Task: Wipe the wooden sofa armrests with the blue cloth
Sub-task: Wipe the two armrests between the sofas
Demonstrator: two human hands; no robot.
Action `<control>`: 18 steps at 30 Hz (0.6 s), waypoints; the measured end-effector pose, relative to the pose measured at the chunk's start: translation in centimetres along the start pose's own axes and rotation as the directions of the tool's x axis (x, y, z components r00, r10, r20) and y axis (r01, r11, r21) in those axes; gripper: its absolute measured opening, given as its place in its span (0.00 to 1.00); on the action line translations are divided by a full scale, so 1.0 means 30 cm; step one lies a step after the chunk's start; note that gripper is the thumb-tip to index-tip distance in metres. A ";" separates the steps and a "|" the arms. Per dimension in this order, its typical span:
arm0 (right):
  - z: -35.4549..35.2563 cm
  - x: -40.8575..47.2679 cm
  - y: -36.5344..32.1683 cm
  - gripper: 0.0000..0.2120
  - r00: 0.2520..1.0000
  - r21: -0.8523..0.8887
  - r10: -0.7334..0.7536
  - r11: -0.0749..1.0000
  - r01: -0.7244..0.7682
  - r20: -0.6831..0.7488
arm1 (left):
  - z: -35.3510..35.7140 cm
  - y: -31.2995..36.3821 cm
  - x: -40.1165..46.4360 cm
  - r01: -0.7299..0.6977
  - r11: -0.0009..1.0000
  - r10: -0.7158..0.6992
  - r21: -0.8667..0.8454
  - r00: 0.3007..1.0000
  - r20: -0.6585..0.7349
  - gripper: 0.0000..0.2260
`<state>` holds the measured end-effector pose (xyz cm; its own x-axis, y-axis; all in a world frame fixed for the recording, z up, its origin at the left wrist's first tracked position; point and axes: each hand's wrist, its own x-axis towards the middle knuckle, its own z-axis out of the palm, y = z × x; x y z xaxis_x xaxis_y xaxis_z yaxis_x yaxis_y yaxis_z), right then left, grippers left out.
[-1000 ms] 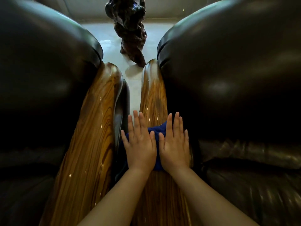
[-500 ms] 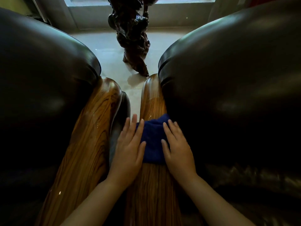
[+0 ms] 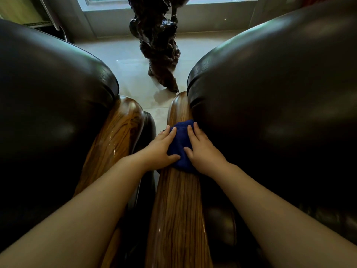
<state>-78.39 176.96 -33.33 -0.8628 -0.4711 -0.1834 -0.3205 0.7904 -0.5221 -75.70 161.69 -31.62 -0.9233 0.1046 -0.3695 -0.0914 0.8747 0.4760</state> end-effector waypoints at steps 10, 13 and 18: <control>0.020 -0.071 -0.031 0.30 0.969 0.000 -0.107 0.994 0.110 -0.222 | 0.043 0.016 -0.041 -0.107 0.994 0.094 -0.028 0.953 -0.289 0.33; 0.019 -0.077 -0.005 0.29 0.977 0.120 -0.091 0.986 0.116 -0.194 | 0.042 0.014 -0.043 -0.113 0.988 0.075 -0.106 0.948 -0.310 0.32; -0.023 -0.055 0.032 0.32 0.997 0.249 -0.051 0.966 0.066 -0.064 | 0.014 0.014 -0.037 -0.061 0.985 0.027 -0.164 0.979 -0.204 0.33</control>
<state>-77.55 178.75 -32.95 -0.8685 -0.4850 -0.1026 -0.2690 0.6350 -0.7242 -74.56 162.15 -31.35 -0.9821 0.0297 -0.1859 -0.0943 0.7773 0.6220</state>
